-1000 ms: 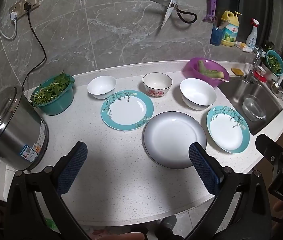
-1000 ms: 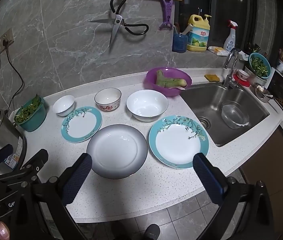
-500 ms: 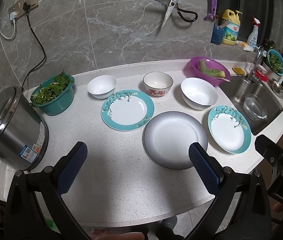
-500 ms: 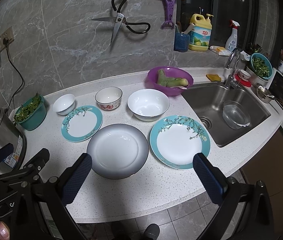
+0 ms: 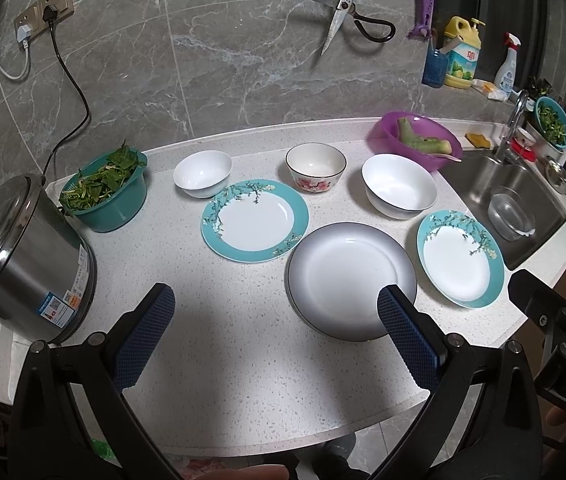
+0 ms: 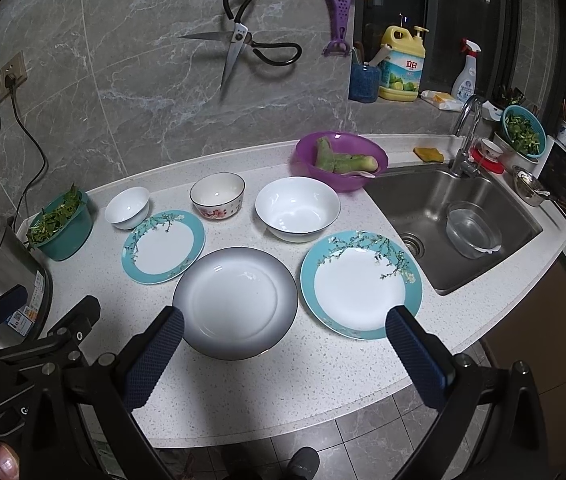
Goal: Organize plates and bowls
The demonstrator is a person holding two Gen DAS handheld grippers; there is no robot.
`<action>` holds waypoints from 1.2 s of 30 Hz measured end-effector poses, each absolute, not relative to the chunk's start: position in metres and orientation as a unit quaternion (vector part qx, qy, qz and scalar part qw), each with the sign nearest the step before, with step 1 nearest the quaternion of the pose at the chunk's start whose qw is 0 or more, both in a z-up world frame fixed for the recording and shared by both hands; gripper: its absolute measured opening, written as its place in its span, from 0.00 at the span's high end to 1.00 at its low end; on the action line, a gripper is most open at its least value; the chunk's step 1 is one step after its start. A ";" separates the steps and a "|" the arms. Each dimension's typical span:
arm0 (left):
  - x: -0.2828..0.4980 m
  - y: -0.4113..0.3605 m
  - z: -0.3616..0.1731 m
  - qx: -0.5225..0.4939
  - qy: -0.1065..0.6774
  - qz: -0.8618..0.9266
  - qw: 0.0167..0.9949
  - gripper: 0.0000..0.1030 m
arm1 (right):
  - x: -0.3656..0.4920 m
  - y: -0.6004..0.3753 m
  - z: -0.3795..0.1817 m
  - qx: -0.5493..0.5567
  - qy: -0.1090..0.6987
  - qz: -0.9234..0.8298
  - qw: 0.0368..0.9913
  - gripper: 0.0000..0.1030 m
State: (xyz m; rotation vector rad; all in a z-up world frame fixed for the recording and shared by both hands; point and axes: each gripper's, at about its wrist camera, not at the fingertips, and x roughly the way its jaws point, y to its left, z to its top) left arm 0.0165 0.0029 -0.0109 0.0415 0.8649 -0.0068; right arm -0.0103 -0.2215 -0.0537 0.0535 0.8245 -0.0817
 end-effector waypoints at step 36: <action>0.032 0.001 -0.022 0.023 0.426 -0.004 0.904 0.00 | -0.001 -0.218 -0.063 0.025 0.408 -0.041 0.912 0.00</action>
